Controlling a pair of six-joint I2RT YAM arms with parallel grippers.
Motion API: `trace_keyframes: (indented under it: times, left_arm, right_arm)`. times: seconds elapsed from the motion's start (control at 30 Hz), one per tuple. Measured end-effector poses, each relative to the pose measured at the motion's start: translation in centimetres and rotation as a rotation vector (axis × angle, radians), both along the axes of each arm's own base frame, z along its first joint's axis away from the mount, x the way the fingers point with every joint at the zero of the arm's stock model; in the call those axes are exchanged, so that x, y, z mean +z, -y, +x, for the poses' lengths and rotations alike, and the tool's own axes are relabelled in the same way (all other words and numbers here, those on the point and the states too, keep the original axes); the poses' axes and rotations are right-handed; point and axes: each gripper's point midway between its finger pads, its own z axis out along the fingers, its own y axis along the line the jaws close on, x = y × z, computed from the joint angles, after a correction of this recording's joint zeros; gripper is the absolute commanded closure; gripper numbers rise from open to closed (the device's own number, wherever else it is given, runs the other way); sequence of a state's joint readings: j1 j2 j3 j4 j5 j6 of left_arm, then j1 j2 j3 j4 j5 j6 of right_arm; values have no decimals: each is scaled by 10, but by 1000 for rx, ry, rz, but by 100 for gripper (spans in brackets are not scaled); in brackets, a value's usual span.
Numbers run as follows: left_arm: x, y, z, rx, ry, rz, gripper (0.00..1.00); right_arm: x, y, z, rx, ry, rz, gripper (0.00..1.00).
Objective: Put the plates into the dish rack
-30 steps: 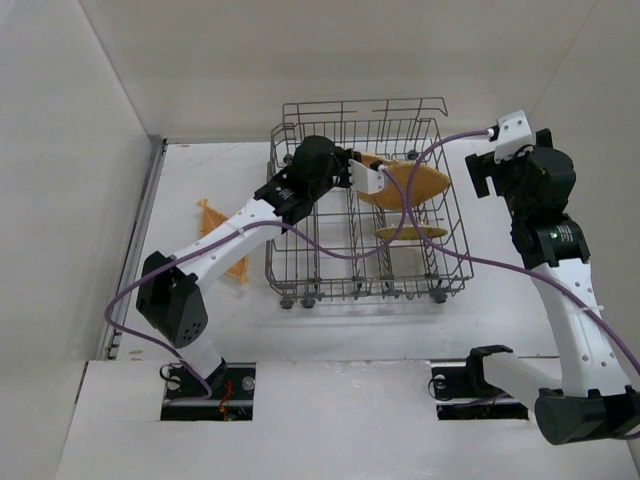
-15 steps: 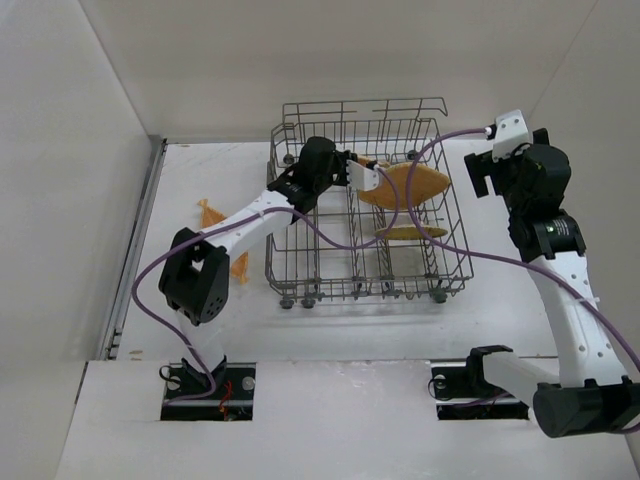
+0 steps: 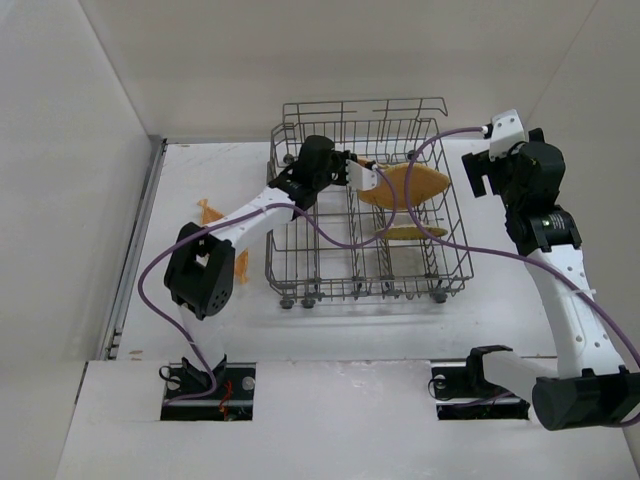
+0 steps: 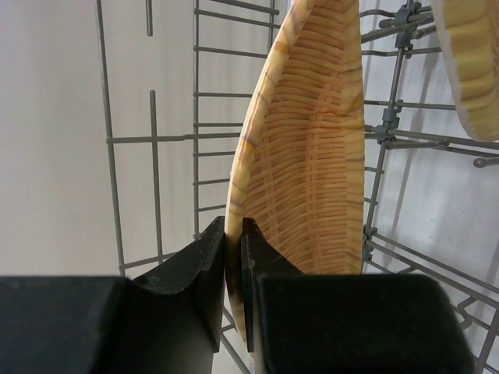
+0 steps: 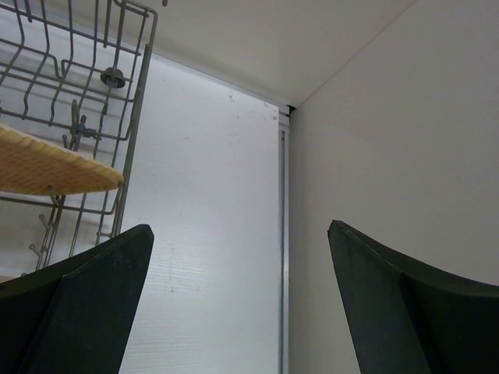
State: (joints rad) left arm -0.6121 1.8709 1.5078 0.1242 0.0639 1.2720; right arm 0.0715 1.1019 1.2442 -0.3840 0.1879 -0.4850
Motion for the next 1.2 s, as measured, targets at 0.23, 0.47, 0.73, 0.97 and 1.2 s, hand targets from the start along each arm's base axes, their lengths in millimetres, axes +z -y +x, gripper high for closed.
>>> trace_keyframes:
  times: [0.23, 0.47, 0.73, 0.97, 1.2]
  left_arm:
    - [-3, 0, 2, -18, -12, -7, 96]
    - [-11, -1, 1, -36, -25, -12, 96]
    - [-46, -5, -8, -51, -88, 16, 96]
    - [-52, -6, -6, -52, -90, 5, 95]
    - [-61, -7, -8, -46, -102, -5, 88]
  right_arm:
    - [-2, 1, 3, -11, -8, 4, 0]
    - [0, 3, 5, -20, -8, -1, 0]
    - [14, 6, 5, -25, 16, -30, 0]
    - [11, 8, 6, -31, 4, -49, 0]
    - [10, 8, 7, -31, -1, -55, 0]
